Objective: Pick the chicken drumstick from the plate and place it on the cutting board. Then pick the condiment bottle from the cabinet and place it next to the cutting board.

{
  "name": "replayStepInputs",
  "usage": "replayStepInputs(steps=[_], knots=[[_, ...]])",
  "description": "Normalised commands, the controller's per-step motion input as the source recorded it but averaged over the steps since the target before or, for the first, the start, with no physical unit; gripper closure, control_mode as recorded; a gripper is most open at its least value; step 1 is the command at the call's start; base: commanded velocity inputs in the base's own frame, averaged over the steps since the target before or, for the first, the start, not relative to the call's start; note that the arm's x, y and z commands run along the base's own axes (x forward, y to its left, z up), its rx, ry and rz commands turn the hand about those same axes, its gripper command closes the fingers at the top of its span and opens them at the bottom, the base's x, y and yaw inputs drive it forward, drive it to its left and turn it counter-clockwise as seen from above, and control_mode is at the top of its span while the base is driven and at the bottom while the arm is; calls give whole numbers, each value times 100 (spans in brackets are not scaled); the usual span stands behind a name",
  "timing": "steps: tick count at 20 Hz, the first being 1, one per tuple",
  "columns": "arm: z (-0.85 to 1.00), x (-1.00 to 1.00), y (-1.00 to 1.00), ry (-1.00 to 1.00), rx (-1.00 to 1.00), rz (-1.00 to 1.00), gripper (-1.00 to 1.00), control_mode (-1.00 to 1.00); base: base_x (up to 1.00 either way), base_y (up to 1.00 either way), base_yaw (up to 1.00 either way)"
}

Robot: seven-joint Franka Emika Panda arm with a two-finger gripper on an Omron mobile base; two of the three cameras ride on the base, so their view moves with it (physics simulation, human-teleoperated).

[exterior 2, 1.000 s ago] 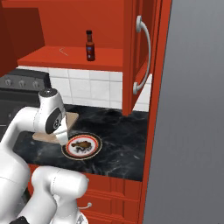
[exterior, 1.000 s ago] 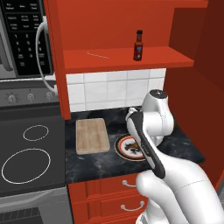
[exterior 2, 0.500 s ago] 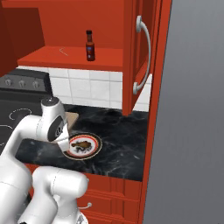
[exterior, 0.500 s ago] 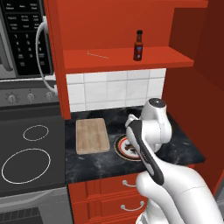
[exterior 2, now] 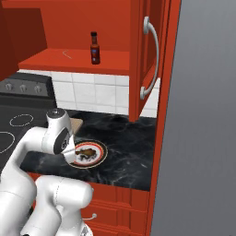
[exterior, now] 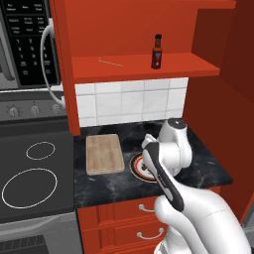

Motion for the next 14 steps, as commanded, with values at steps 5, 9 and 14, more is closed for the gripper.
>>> replayStepInputs(steps=[5,9,14], knots=[[-11,21,-5,1,0,0,-100,-100,0,0,0],[-3,21,-4,4,0,0,-100,-100,0,0,0],[-1,29,-2,5,0,0,-100,-100,0,0,0]])
